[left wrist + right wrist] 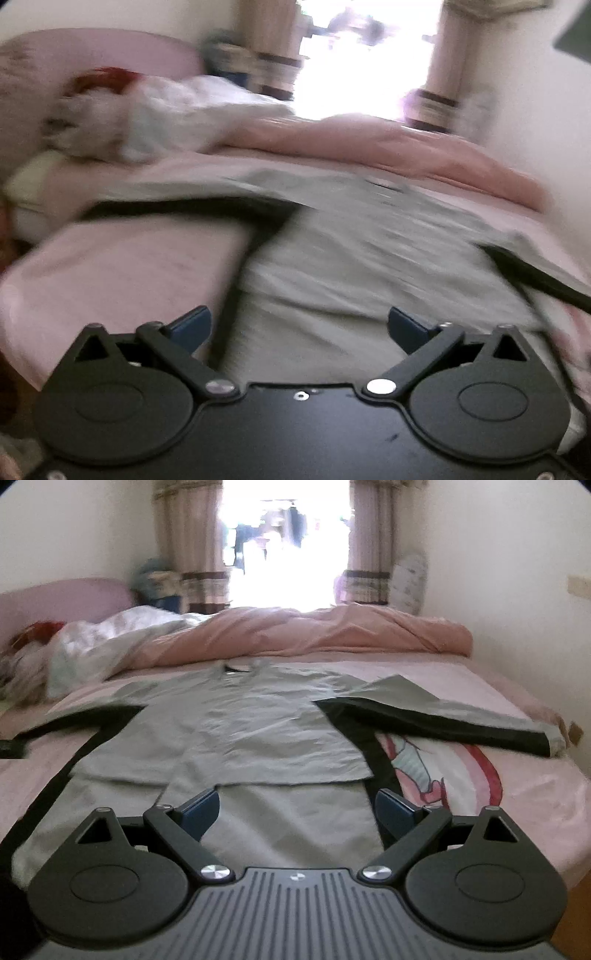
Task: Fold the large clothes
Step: 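Grasp the black-trimmed sleeve cuff with the left tool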
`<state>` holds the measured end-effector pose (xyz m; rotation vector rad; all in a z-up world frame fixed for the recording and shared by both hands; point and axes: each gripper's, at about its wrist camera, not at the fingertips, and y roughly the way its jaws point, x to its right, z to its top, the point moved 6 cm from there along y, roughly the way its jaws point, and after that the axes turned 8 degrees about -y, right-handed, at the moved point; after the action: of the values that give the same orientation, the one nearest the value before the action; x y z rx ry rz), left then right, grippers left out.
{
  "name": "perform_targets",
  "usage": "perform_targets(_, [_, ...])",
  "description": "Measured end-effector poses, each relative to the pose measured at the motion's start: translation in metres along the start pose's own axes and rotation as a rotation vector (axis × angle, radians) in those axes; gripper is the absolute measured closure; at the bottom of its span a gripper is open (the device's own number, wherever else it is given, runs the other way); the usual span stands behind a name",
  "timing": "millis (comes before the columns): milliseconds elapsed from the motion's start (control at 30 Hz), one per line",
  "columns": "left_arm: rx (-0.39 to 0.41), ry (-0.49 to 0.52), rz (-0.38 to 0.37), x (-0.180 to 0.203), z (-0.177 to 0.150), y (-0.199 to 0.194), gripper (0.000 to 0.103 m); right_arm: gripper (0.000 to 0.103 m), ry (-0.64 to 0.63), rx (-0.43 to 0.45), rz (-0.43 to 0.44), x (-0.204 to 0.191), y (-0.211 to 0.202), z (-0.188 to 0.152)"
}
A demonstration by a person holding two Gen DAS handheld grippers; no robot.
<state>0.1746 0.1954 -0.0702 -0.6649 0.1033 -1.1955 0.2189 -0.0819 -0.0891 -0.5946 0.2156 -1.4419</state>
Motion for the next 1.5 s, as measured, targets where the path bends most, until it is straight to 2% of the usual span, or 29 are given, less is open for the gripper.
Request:
perform_targets(67, [0.002,-0.075,0.064,-0.049,0.032,0.039,0.0,0.0,0.054,-0.016,0.013,0.01,0.023,0.003])
perform_targets(167, [-0.038,-0.267,0.11,-0.128,0.073,0.101,0.0,0.0,0.148,-0.069,0.031,0.021,0.062,0.007])
perform_targets(267, [-0.021,-0.43,0.225,-0.208,0.107,0.159,0.0,0.0,0.178,-0.105,0.017,0.022,0.095,0.012])
perform_targets(333, [-0.035,-0.473,0.298,-0.242,0.122,0.191,0.0,0.0,0.175,-0.124,0.03,0.021,0.114,0.016])
perform_targets(433, [-0.061,-0.529,0.299,-0.275,0.138,0.237,0.0,0.0,0.139,-0.168,0.105,0.015,0.143,0.028])
perform_targets(533, [-0.091,-0.579,0.325,-0.288,0.139,0.269,0.0,0.0,0.059,-0.158,0.04,0.009,0.164,0.046])
perform_targets(567, [-0.063,-0.57,0.343,-0.292,0.144,0.276,0.002,0.0,0.031,-0.154,0.018,0.006,0.17,0.051])
perform_targets(633, [-0.029,-0.522,0.39,-0.293,0.154,0.285,0.032,0.0,-0.011,-0.147,0.008,0.002,0.182,0.058])
perform_targets(667, [-0.021,-0.504,0.398,-0.297,0.156,0.283,0.056,0.0,-0.037,-0.149,0.002,0.0,0.189,0.06])
perform_targets(700, [-0.018,-0.493,0.403,-0.299,0.161,0.287,0.084,0.0,-0.068,-0.153,-0.009,-0.001,0.197,0.063])
perform_targets(733, [-0.017,-0.484,0.393,-0.303,0.165,0.292,0.092,0.001,-0.1,-0.161,-0.024,-0.002,0.204,0.065])
perform_targets(767, [-0.01,-0.485,0.38,-0.304,0.169,0.295,0.1,0.009,-0.143,-0.175,-0.053,-0.002,0.212,0.066])
perform_targets(800, [-0.006,-0.449,0.401,-0.299,0.175,0.297,0.103,0.02,-0.185,-0.186,-0.076,0.0,0.218,0.068])
perform_targets(833, [0.02,-0.372,0.442,-0.286,0.184,0.296,0.103,0.024,-0.23,-0.195,-0.102,0.003,0.223,0.069])
perform_targets(900, [0.11,-0.248,0.47,-0.245,0.196,0.284,0.103,0.024,-0.281,-0.182,-0.129,0.011,0.228,0.072])
perform_targets(967, [0.159,-0.2,0.37,-0.201,0.211,0.276,0.103,0.024,-0.272,-0.187,-0.12,0.022,0.231,0.075])
perform_targets(1033, [0.163,-0.136,0.264,-0.147,0.219,0.272,0.103,0.022,-0.251,-0.172,-0.102,0.033,0.235,0.081])
perform_targets(1100, [0.157,-0.066,0.169,-0.093,0.218,0.27,0.103,0.021,-0.253,-0.149,-0.125,0.042,0.238,0.089])
perform_targets(1167, [0.129,-0.009,0.053,-0.031,0.208,0.269,0.103,0.021,-0.263,-0.144,-0.153,0.047,0.243,0.096])
perform_targets(1233, [0.075,0.054,-0.052,0.032,0.193,0.274,0.103,0.021,-0.24,-0.121,-0.143,0.055,0.245,0.1])
perform_targets(1333, [-0.007,0.159,-0.192,0.114,0.148,0.28,0.103,0.021,-0.183,-0.113,-0.115,0.067,0.25,0.098])
perform_targets(1367, [-0.065,0.201,-0.228,0.132,0.126,0.287,0.099,0.02,-0.171,-0.117,-0.112,0.072,0.252,0.095])
perform_targets(1400, [-0.115,0.236,-0.238,0.143,0.106,0.294,0.088,0.019,-0.164,-0.126,-0.111,0.077,0.255,0.092])
perform_targets(1433, [-0.168,0.267,-0.24,0.149,0.084,0.304,0.083,0.019,-0.156,-0.138,-0.106,0.081,0.259,0.089])
perform_targets(1500, [-0.226,0.284,-0.193,0.146,0.054,0.319,0.065,0.019,-0.135,-0.166,-0.093,0.088,0.265,0.081])
